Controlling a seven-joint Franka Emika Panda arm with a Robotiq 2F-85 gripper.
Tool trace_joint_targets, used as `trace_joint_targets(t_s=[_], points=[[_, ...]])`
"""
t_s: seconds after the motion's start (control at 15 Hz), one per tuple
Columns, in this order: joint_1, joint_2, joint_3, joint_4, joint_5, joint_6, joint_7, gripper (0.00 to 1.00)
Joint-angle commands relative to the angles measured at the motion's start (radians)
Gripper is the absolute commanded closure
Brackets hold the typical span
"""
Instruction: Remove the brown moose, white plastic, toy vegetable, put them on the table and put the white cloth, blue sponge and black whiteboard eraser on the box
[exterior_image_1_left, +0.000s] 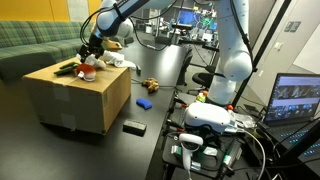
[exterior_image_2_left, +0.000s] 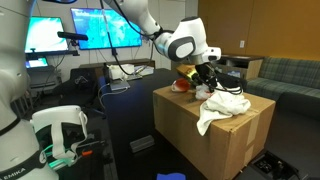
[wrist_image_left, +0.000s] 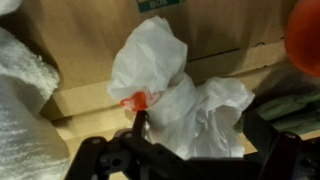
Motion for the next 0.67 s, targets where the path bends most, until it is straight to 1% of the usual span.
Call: trace_joint_targets(t_s=[0.0,0.13,0.27,0.33,0.4,0.6], points=[[-0.010,0.077,-0.002,0.094,-0.005,-0.010,-0.016,0.00],[-0.012,0.097,-0.006,0.114,-0.009,-0.013,-0.012,0.00],[-0.009,0.110,-0.014,0.129,-0.016,-0.014,-0.004,0.26],[-0.010,0.114,-0.016,0.137,-0.016,-0.016,-0.003,0.32],[-0.008,0.116,-0.022,0.139,-0.020,-0.013,0.002,0.42],[-0.010,0.105,-0.027,0.139,-0.019,-0.020,0.003,0.65]])
